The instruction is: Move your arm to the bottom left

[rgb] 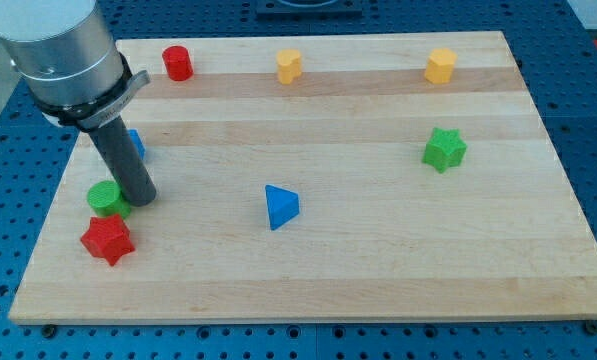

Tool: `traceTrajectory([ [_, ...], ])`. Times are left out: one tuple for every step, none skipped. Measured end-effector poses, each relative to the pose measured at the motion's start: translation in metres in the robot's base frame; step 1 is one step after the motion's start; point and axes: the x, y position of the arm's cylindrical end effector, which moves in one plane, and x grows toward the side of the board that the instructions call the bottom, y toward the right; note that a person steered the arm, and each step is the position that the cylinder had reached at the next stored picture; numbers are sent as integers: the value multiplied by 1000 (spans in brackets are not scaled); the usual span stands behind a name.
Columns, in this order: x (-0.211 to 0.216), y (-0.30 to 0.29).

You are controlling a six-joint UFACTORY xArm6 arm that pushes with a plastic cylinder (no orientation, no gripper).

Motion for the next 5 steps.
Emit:
traceTrajectory([
  [11, 26],
  [51, 86],
  [91, 115],
  [132, 94],
  [133, 73],
])
